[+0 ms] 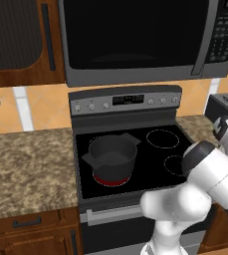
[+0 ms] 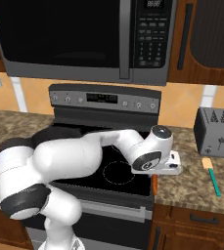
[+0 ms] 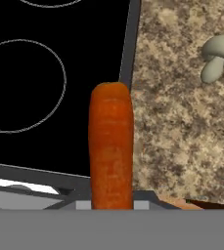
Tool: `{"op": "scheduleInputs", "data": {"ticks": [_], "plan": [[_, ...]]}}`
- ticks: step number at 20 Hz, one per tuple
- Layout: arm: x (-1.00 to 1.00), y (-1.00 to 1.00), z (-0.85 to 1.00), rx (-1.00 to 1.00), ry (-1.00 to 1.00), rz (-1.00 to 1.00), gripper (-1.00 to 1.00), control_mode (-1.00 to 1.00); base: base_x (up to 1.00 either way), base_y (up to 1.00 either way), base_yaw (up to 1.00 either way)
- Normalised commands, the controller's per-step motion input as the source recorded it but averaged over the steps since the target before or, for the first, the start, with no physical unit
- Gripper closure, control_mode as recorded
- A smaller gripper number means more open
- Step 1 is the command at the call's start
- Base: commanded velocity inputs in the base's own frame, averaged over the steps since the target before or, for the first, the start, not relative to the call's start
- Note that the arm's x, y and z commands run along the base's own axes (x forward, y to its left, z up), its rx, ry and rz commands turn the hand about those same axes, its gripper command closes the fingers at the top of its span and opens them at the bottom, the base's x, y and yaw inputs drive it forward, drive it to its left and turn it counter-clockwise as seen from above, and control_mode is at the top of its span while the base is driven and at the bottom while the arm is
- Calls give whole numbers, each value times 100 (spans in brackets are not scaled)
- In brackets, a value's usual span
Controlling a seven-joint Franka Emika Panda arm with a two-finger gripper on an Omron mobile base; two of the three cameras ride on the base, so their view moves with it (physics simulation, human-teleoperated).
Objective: Put the carrot and mushroom in the pot. Retrieve the spatula and lightly stir the vegetables in the pot.
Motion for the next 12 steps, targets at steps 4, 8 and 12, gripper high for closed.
{"op": "scheduleInputs", "data": {"ticks": [4, 8, 12], "plan": [[-34, 91, 46, 0, -6, 8, 100, -100, 0, 0, 0], [-16, 87, 68, 2, 0, 9, 100, -100, 0, 0, 0], [-3, 86, 60, 3, 2, 14, 100, -100, 0, 0, 0]]}}
